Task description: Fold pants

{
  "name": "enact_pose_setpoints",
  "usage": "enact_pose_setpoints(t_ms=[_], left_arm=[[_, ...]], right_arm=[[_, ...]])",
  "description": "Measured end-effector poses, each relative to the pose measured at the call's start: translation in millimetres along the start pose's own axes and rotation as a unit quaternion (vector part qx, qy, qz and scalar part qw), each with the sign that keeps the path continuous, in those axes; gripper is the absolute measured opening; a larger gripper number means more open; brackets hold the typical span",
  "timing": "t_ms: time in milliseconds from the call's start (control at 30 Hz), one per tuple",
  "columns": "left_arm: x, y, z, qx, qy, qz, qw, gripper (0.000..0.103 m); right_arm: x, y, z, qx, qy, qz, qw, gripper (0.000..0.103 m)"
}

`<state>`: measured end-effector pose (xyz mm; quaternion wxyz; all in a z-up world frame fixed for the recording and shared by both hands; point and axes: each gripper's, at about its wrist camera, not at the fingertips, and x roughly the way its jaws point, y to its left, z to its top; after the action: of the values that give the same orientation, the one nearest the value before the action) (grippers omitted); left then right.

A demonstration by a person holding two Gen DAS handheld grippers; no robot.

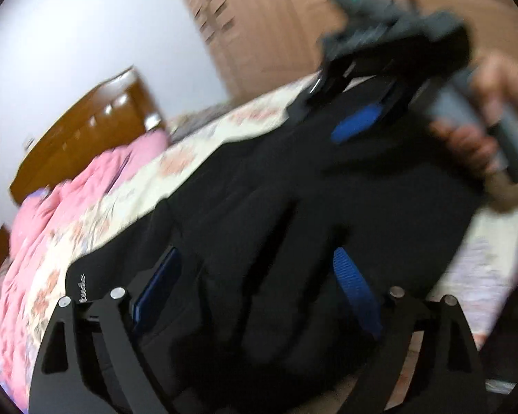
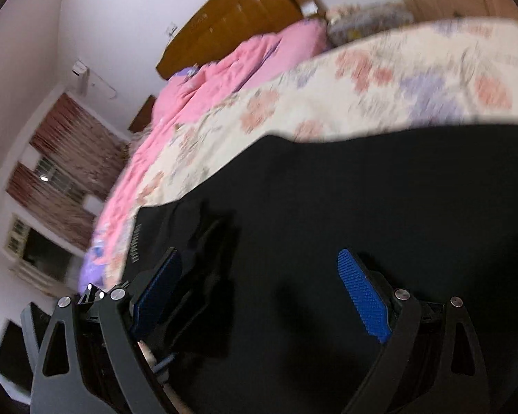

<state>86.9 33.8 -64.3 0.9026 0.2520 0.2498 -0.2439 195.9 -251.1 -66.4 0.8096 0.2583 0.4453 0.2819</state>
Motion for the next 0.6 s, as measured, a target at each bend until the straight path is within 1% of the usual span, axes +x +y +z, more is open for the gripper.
enact_pose_setpoints(t_ms=[33, 67, 100, 133, 167, 200, 233, 300, 333, 367, 400, 433, 467, 500, 533, 567, 600], left_arm=[[-14, 3, -1, -0.004, -0.016, -0.017, 0.9997, 0.09], [-26, 11, -3, -0.021, -0.026, -0.026, 0.9991, 0.09], [-35, 22, -7, -0.047, -0.03, -0.022, 0.9982, 0.09], [-42, 36, -13, -0.078, -0.032, -0.008, 0.9964, 0.09], [-49, 56, -24, -0.123, -0.031, 0.014, 0.9918, 0.09], [-52, 73, -33, -0.157, -0.027, 0.033, 0.9867, 0.094], [-56, 94, -48, -0.198, -0.019, 0.058, 0.9783, 0.094], [-62, 122, -76, -0.258, -0.004, 0.094, 0.9616, 0.093], [-64, 129, -84, -0.269, 0.002, 0.1, 0.958, 0.093], [-67, 131, -86, -0.269, 0.005, 0.102, 0.9577, 0.093], [-70, 130, -88, -0.259, 0.005, 0.106, 0.9601, 0.093], [-70, 124, -82, -0.246, 0.005, 0.106, 0.9634, 0.094], [-70, 119, -81, -0.234, 0.007, 0.107, 0.9664, 0.094], [-69, 114, -82, -0.215, 0.017, 0.121, 0.969, 0.094], [-63, 111, -80, -0.2, 0.026, 0.131, 0.9706, 0.094], [-56, 110, -80, -0.188, 0.035, 0.134, 0.9725, 0.094], [-49, 109, -86, -0.179, 0.046, 0.13, 0.9742, 0.094]], right_arm=[[1, 2, -5, 0.004, 0.008, 0.016, 1.0, 0.09], [4, 6, -7, 0.007, 0.018, 0.03, 0.999, 0.09], [10, 12, -11, 0.006, 0.036, 0.043, 0.998, 0.09], [19, 19, -14, 0.002, 0.055, 0.049, 0.997, 0.09], [27, 28, -20, -0.007, 0.079, 0.053, 0.995, 0.09], [30, 36, -25, -0.011, 0.091, 0.057, 0.994, 0.09], [35, 43, -29, -0.014, 0.101, 0.063, 0.993, 0.09], [43, 57, -33, -0.018, 0.11, 0.081, 0.99, 0.09], [45, 63, -33, -0.021, 0.105, 0.075, 0.991, 0.089], [42, 64, -31, -0.023, 0.09, 0.058, 0.994, 0.089], [38, 64, -28, -0.022, 0.069, 0.041, 0.997, 0.088], [26, 63, -25, -0.017, 0.039, 0.037, 0.998, 0.084], [18, 63, -24, -0.011, 0.029, 0.051, 0.998, 0.081], [6, 62, -26, 0.003, 0.018, 0.083, 0.996, 0.078], [-3, 64, -29, 0.009, 0.013, 0.103, 0.995, 0.077], [-8, 67, -32, 0.006, 0.015, 0.112, 0.994, 0.076], [-7, 83, -47, -0.01, 0.047, 0.131, 0.99, 0.074]])
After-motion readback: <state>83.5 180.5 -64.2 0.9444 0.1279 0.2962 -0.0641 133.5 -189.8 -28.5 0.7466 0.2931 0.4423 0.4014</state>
